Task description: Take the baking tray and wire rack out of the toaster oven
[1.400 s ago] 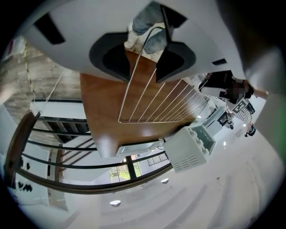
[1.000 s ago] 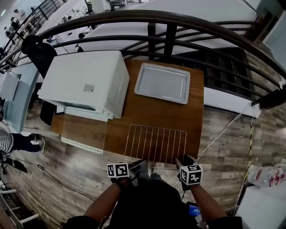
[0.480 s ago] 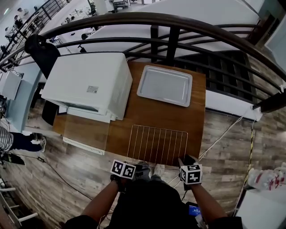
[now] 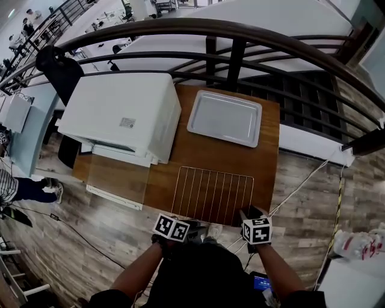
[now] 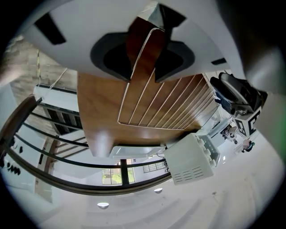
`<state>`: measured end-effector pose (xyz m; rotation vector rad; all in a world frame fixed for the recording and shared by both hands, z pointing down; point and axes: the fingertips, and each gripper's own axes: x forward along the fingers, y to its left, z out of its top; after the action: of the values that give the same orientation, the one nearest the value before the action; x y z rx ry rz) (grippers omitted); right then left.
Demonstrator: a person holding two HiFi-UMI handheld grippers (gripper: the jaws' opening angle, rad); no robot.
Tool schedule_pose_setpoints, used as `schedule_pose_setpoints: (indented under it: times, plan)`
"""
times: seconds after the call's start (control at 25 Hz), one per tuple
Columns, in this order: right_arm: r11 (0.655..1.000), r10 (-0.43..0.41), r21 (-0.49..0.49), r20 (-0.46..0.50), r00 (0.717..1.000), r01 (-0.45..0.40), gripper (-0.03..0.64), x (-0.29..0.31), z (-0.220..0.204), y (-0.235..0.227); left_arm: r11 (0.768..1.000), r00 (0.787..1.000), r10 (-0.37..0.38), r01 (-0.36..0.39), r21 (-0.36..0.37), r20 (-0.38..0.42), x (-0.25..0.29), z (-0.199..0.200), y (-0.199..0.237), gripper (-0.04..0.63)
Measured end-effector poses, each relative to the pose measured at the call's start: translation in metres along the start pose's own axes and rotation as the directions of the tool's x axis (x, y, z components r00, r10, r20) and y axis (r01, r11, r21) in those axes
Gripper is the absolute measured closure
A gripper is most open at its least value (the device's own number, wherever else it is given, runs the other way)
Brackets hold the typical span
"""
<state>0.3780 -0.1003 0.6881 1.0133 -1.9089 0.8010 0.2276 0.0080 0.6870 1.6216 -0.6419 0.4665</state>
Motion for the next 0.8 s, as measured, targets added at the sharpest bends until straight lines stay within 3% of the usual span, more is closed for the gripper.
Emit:
schedule_pose_setpoints:
  times: [0.4, 0.8]
  plan:
    - [1.000, -0.020, 0.000, 0.000, 1.000, 0.020, 0.454, 0.018, 0.031, -0.011, 0.999, 1.000, 0.018, -0.018, 0.045, -0.004, -0.005, 0.035, 0.002, 0.399]
    - [0.998, -0.018, 0.057, 0.038, 0.999, 0.015, 0.474, 0.022, 0.055, -0.021, 1.000, 0.999, 0.003, -0.003, -0.008, 0.042, -0.008, 0.079, 0.009, 0.402]
